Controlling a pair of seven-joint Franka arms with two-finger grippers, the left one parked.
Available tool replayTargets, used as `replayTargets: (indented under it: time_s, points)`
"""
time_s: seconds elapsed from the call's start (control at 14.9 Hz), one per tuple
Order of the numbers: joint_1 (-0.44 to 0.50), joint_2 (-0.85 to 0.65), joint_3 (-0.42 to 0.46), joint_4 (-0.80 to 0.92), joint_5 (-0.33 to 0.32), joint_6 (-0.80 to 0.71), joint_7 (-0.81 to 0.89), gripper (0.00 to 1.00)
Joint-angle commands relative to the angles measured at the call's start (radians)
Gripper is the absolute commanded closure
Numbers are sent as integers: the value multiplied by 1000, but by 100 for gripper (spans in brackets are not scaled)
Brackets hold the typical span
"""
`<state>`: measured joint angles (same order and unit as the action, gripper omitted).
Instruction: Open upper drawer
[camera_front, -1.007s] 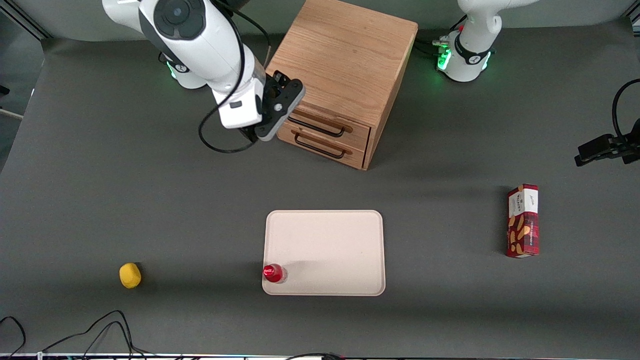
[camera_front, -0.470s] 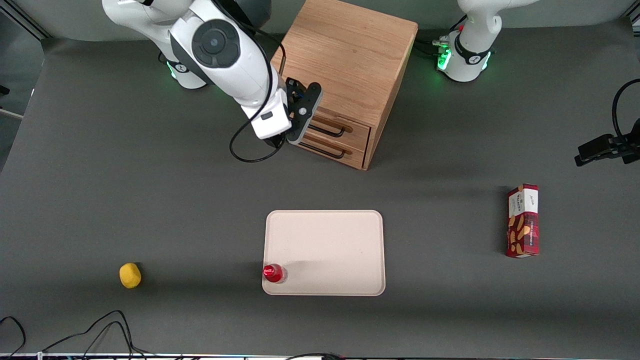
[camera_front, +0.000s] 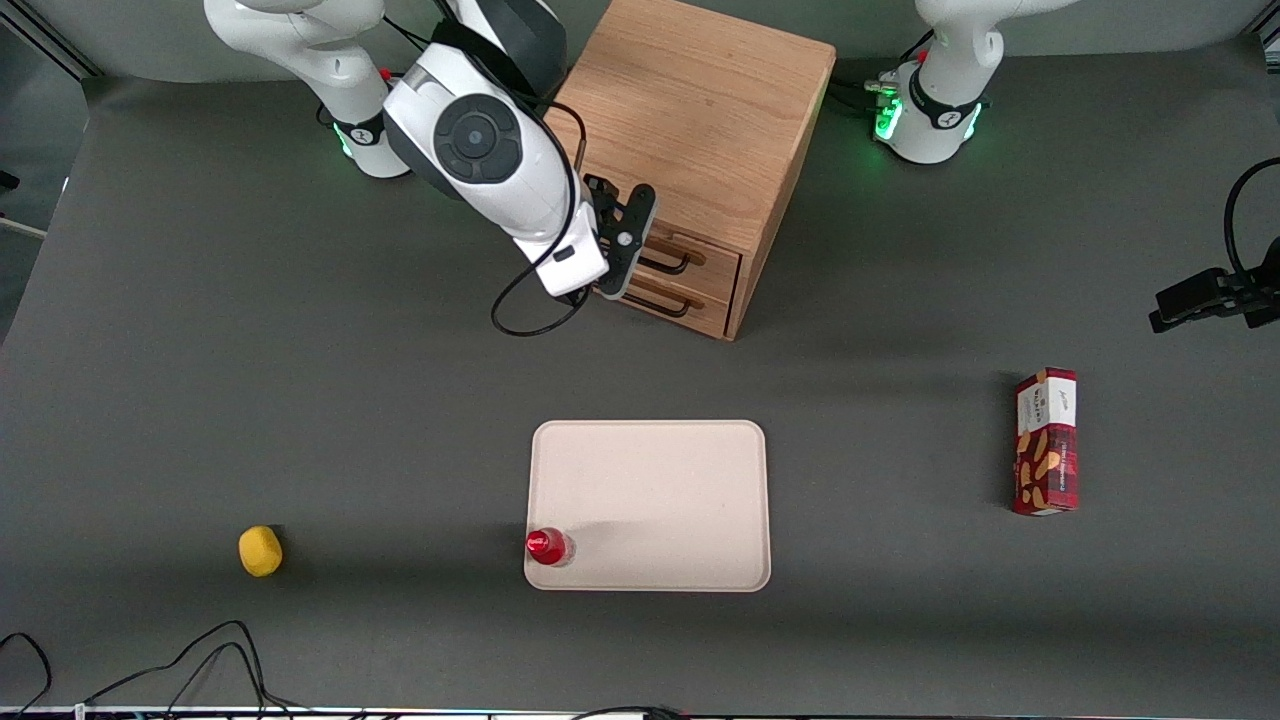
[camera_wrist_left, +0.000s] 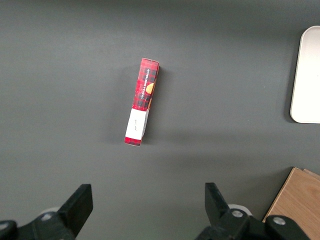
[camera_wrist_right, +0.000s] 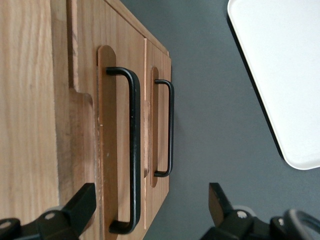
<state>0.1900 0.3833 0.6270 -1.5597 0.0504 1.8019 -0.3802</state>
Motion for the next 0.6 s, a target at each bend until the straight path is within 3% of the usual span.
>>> replayTargets:
  time_s: [0.0,0.54]
  points:
    - [8,6,0,-40,-20,68,-20,0]
    - [8,31,0,-71,-40,157,-25,0]
